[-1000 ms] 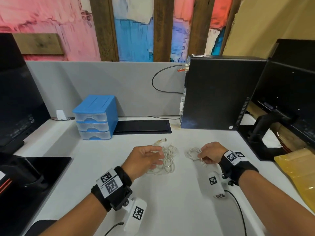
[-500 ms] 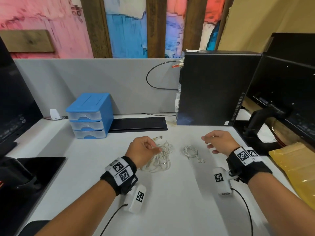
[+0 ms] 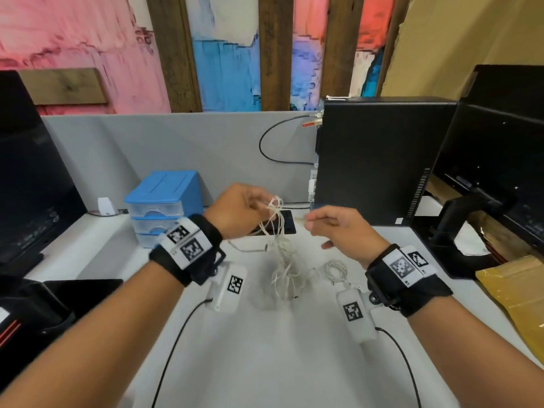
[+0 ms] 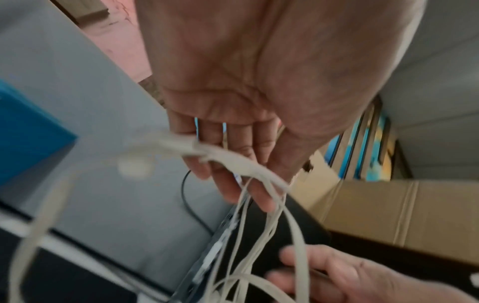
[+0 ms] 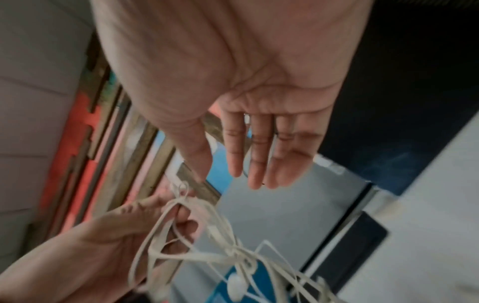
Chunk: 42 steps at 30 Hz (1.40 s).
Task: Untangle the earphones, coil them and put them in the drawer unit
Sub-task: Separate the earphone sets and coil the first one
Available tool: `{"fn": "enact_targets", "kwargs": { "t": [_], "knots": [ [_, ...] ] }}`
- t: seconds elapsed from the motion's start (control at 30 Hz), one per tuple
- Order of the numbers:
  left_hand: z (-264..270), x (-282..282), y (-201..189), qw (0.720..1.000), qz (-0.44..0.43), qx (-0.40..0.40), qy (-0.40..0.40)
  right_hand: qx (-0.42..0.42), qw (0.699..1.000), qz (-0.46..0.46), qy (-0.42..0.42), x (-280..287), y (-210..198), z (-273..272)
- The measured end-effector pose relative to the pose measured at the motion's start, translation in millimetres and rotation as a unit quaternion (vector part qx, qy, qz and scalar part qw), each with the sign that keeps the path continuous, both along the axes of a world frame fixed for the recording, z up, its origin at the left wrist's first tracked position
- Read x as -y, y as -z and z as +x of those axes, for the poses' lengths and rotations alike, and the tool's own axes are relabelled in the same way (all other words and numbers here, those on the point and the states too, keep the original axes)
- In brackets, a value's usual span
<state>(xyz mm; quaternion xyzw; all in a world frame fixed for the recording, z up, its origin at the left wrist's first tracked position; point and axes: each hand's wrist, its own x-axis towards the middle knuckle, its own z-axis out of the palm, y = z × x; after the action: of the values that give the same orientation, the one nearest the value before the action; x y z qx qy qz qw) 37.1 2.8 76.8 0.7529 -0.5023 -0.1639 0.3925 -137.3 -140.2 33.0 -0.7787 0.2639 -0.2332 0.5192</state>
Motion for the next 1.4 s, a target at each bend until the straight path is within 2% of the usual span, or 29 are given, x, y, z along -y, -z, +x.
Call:
{"fn": "enact_targets", "kwargs": {
  "t": [0.1,0.17,0.3,0.43,0.53,0.63,0.77,0.83,0.9,1.03,1.23,1.4],
  "knots": [
    [0.0,-6.4,-38.4,0.996,-0.064,-0.040,0.041,0.034,0.991,-0.039,-0.120,-17.1,-29.2,15.4],
    [-2.9,-12.0,-58.9,0.995,-0.077,-0.040,0.051,0.040,0.982,-0.052,-0.177,-27.8,-47.3,24.1],
    [-2.0,-25.1,-82.4,0.994,-0.080,-0.050,0.057,0.085,0.982,0.013,-0.170,-40.6,-80.7,34.9],
    [7.5,-43.2,-76.0,0.995,-0.044,-0.043,0.074,0.080,0.989,-0.021,-0.126,-32.4,-94.8,34.1],
    [12.9,-52.7,-66.3,0.992,-0.013,-0.075,0.104,0.065,0.990,-0.035,-0.120,-24.8,-98.4,30.8],
    [15.6,-52.8,-67.6,0.992,-0.038,-0.091,0.084,0.053,0.986,-0.042,-0.151,-24.6,-99.1,30.1],
    [14.1,-45.6,-80.3,0.994,-0.082,-0.037,0.057,0.016,0.971,-0.024,-0.236,-28.9,-99.8,32.0],
    [10.8,-41.8,-86.7,0.994,-0.092,-0.014,0.064,0.034,0.975,0.002,-0.221,-35.4,-103.8,35.4],
    [7.3,-39.1,-92.5,0.992,-0.107,-0.001,0.062,0.056,0.980,-0.010,-0.189,-40.4,-109.8,38.6],
    [5.4,-35.8,-98.0,0.989,-0.135,-0.057,0.033,0.047,0.983,-0.075,-0.160,-38.2,-116.0,39.5],
    [13.5,-41.6,-106.3,0.988,-0.132,-0.074,0.030,0.038,0.982,-0.132,-0.131,-31.4,-111.7,36.1],
    [11.7,-39.9,-108.8,0.996,-0.083,-0.010,0.040,0.064,0.978,-0.161,-0.113,-38.0,-122.8,38.3]
  ]
}}
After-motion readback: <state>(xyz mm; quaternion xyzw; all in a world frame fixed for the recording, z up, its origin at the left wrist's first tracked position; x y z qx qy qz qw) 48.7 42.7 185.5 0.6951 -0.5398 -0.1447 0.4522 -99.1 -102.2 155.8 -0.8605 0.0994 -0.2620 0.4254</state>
